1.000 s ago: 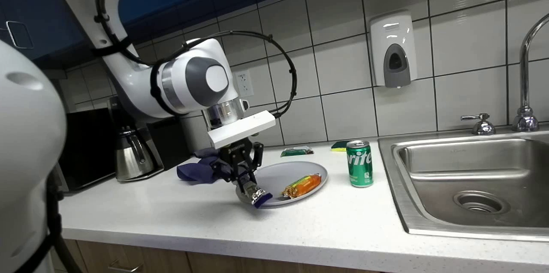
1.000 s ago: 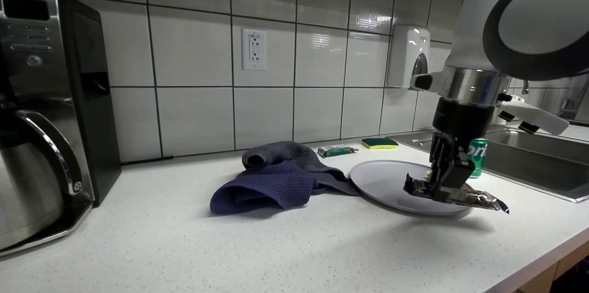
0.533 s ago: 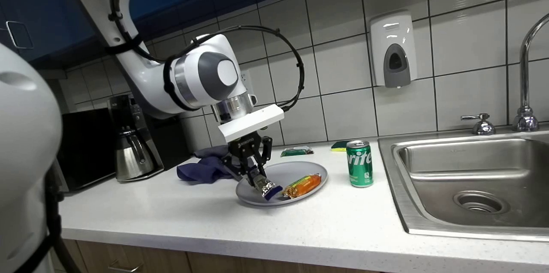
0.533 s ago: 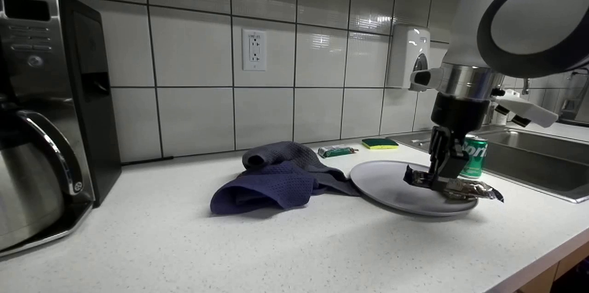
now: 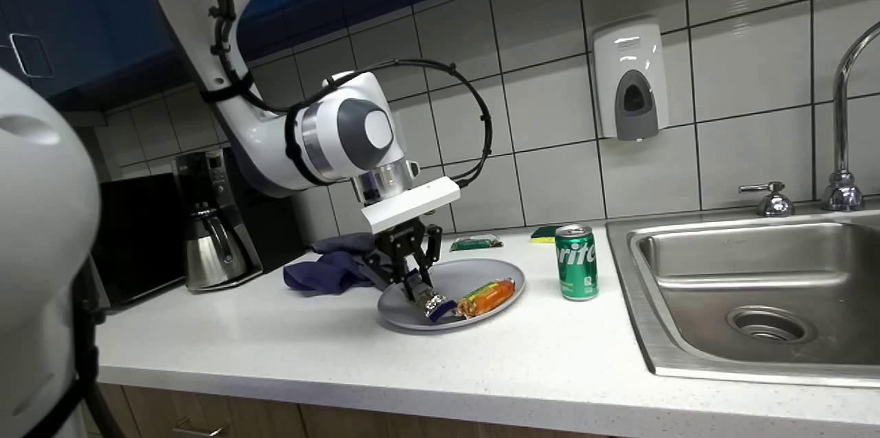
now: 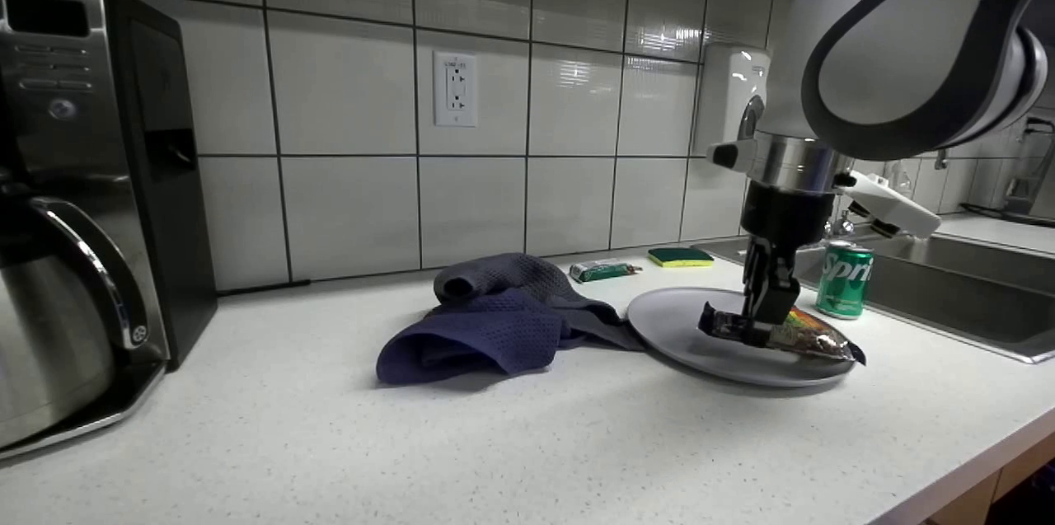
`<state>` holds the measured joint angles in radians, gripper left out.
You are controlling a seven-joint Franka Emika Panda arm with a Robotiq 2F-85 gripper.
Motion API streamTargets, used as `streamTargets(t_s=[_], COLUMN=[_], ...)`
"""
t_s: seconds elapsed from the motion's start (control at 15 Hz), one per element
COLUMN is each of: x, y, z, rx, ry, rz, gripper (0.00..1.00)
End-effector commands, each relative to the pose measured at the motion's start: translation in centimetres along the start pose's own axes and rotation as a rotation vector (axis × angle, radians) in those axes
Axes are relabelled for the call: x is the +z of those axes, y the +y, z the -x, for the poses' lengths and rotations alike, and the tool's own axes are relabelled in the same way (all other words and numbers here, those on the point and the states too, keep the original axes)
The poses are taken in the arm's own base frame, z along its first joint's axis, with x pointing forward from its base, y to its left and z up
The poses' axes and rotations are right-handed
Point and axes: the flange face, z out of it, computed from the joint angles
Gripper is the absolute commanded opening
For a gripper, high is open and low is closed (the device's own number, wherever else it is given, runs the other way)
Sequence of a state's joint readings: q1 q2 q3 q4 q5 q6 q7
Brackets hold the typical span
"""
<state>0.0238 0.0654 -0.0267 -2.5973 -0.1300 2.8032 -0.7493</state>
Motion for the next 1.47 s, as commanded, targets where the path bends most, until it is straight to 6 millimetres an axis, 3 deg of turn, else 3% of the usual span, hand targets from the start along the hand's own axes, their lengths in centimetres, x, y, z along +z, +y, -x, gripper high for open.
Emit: streamTargets(t_s=[0.0, 0.27, 0.33, 0.4, 0.47, 0.53, 0.93, 1.4], x=[-0.4, 0.0, 0.2, 0.4, 0.7, 0.8, 0.1, -2.0], y=[0.2, 0.1, 0.0, 0.0, 0.1, 0.1, -0.2, 1.9], z=[-1.9, -2.7, -2.7, -2.6, -2.5, -2.5, -1.7, -0.8], rx=[0.012, -0.005, -0.005, -0.006, -0.003, 0.0, 0.0, 0.144], ry=[0.014, 0.013, 0.01, 0.006, 0.003, 0.0, -0.002, -0.001], rz=[-0.007, -0.007, -0.008, -0.009, -0.014, -0.017, -0.018, 0.031], gripper=[0.1, 0.1, 0.14, 0.33, 0.2, 0.56, 0.97, 1.0])
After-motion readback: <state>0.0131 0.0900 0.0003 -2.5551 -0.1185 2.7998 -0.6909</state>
